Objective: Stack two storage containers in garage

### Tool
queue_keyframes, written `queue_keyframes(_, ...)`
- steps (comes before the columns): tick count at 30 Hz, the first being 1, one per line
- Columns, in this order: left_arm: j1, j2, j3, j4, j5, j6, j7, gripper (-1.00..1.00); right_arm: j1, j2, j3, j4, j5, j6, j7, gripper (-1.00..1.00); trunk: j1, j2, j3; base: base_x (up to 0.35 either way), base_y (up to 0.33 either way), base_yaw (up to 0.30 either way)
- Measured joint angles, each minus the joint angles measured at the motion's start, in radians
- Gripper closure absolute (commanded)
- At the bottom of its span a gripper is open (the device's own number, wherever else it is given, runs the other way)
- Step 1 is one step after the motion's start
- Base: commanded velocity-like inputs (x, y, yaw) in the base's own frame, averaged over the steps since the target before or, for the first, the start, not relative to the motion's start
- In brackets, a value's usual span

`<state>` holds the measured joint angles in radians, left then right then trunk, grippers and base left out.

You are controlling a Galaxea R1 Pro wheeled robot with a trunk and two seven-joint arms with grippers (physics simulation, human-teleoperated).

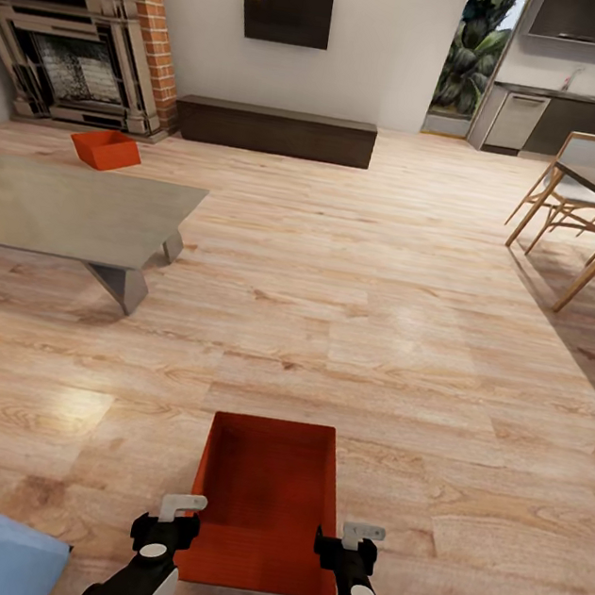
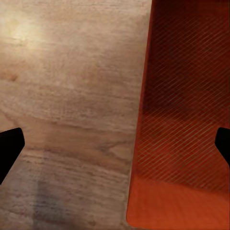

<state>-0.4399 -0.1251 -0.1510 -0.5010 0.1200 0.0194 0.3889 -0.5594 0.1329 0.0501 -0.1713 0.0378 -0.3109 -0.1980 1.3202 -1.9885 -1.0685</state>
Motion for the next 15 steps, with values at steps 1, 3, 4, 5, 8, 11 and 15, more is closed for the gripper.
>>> queue_keyframes(1, 0.000, 0.000, 0.000, -0.001, 0.000, 0.000, 0.000, -1.00, 0.000, 0.000, 0.000, 0.000, 0.000, 0.000, 0.000, -1.00, 0.004, -0.007, -0.003, 0.000, 0.000, 0.000)
queue_keyframes(3, 0.000, 0.001, 0.002, -0.003, 0.000, 0.000, 0.000, -1.00, 0.000, -0.001, 0.000, 0.000, 0.000, 0.000, 0.000, -1.00, 0.012, -0.021, -0.009, 0.000, 0.000, 0.000)
queue_keyframes(4, 0.000, 0.001, 0.002, -0.003, 0.000, 0.000, 0.000, -1.00, 0.000, 0.000, 0.000, 0.000, 0.000, 0.000, 0.000, -1.00, 0.015, -0.028, -0.013, 0.000, 0.000, 0.000)
queue_keyframes(5, 0.000, 0.001, 0.003, -0.004, 0.000, 0.000, 0.000, -1.00, 0.000, 0.000, 0.000, 0.000, 0.000, 0.000, 0.000, -1.00, 0.019, -0.035, -0.016, 0.000, 0.000, 0.000)
queue_keyframes(8, 0.000, 0.001, 0.004, -0.005, 0.000, 0.000, 0.000, -1.00, 0.000, 0.000, 0.000, -0.001, 0.000, 0.000, 0.001, -1.00, 0.031, -0.056, -0.025, 0.000, 0.000, 0.000)
queue_keyframes(11, 0.000, 0.001, 0.004, -0.005, 0.000, 0.000, 0.000, -1.00, 0.000, 0.000, 0.000, 0.000, 0.000, -0.001, 0.001, -1.00, 0.042, -0.077, -0.034, 0.000, 0.000, 0.000)
queue_keyframes(15, 0.000, 0.001, 0.004, -0.006, 0.000, 0.000, 0.000, -1.00, 0.000, 0.001, 0.000, 0.000, 0.000, 0.000, 0.001, -1.00, 0.058, -0.105, -0.047, 0.000, 0.000, 0.000)
